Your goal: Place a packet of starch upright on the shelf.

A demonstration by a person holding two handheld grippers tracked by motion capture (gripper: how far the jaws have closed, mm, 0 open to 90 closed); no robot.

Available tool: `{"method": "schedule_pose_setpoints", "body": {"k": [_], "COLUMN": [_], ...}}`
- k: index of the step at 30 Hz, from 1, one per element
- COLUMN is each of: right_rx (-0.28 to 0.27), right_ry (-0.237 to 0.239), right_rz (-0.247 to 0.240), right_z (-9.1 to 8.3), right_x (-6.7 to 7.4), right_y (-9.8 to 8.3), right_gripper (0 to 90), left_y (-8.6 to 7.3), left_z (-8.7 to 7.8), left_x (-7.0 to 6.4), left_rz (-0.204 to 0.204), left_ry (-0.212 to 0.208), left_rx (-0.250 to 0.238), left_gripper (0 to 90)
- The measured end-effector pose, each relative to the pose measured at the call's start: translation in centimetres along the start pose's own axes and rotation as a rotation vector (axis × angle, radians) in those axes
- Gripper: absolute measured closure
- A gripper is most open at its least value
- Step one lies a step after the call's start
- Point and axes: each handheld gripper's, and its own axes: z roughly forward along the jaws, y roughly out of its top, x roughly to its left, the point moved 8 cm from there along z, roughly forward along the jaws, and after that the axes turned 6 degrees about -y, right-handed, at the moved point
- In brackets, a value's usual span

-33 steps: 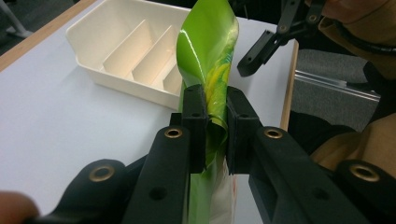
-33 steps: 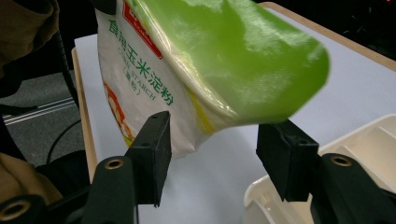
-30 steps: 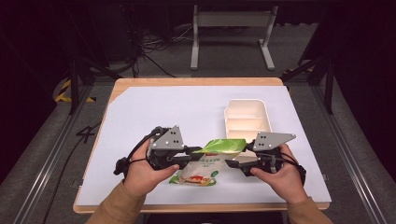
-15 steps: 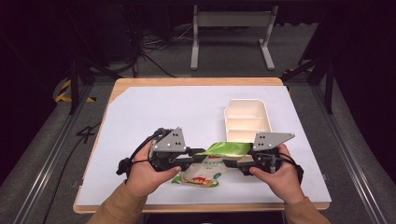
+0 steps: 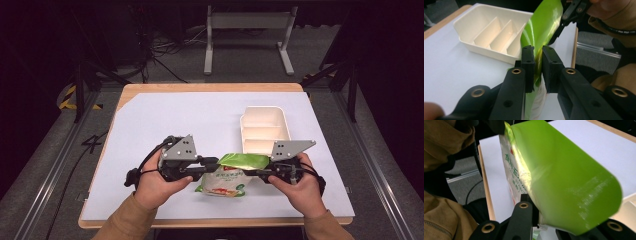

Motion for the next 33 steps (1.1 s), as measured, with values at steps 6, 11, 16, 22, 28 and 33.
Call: {"method": "schedule_pose_setpoints", "body": {"k": [6, 11, 16, 22, 28, 33], "right_rx": [0.047, 0.044, 0.040, 0.032, 0.029, 0.022], "right_ry": [-0.023, -0.033, -0.057, -0.069, -0.092, -0.117], "right_rz": [-0.015, -0.044, -0.076, -0.091, -0.100, -0.105], "right_z": [0.4, -0.2, -1.2, -2.2, -3.3, -4.5], "right_x": [0.0, 0.0, -0.4, -0.9, -1.7, -2.7], "right_y": [0.0, 1.3, 3.4, 5.2, 6.7, 7.9], "right_gripper": [87.4, 87.4, 87.4, 87.4, 87.4, 87.5], "left_y": [0.5, 0.4, 0.2, -0.1, -0.4, -0.8], "left_z": [-1.6, -2.7, -3.7, -4.3, -4.8, -5.1], "left_x": [0.4, 1.5, 2.2, 2.8, 3.5, 4.1], "left_rz": [-0.016, -0.041, -0.054, -0.070, -0.098, -0.118], "left_ry": [0.008, 0.047, 0.081, 0.104, 0.118, 0.131], "left_rx": [-0.071, -0.090, -0.096, -0.096, -0.098, -0.097], "left_gripper": [83.3, 80.0, 75.2, 70.9, 66.2, 61.5]}}
